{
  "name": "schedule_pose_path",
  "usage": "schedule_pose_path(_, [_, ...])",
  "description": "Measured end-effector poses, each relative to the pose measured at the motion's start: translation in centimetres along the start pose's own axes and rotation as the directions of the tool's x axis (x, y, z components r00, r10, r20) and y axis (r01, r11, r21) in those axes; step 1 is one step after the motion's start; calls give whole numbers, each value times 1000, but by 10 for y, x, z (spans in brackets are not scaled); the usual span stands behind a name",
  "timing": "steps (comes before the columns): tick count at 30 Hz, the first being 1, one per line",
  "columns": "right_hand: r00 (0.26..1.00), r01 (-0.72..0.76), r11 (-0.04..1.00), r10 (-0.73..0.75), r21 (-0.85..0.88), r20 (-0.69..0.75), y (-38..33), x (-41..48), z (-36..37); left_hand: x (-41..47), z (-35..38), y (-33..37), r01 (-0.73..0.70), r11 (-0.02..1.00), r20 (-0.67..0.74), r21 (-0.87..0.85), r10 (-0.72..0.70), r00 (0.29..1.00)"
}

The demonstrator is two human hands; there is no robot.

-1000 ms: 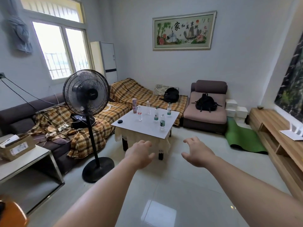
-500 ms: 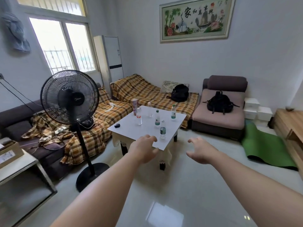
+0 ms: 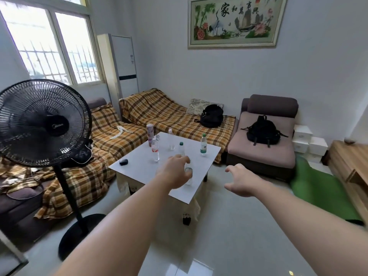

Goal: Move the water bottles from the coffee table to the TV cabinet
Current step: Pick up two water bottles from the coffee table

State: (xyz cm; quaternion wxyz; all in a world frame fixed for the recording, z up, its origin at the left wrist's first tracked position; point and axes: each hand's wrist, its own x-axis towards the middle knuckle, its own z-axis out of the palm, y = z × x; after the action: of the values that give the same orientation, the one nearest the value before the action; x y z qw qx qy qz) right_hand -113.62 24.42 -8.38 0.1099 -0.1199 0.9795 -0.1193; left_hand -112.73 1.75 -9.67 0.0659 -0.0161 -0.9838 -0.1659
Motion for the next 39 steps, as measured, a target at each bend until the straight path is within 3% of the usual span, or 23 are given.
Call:
schedule_pose_path(5, [1000,-18,998,17,-56,-23,-12,88,-27,89,-4,-33,-11,996,-66,-89,5,998])
schedule_pose_path(17, [998,60,991,-62,-117,-19,-33,251,-51,233,6,-84,9,999,-72,-31,-11,997])
schedule_pose_path(26, [992,126,988,-128,-93,-14,15,390,-58,331,47,-91,100,995,-76,-13,-101,992])
schedule_pose_path(35, [966,257,965,-258,49,7,98,533,-99,460,85,-43,285,958,-80,-12,-285,955])
schedule_pose_path(39, [952,303,952,-304,28,35,135,582,-118,497,109,-33,352,936,-101,13,-349,932])
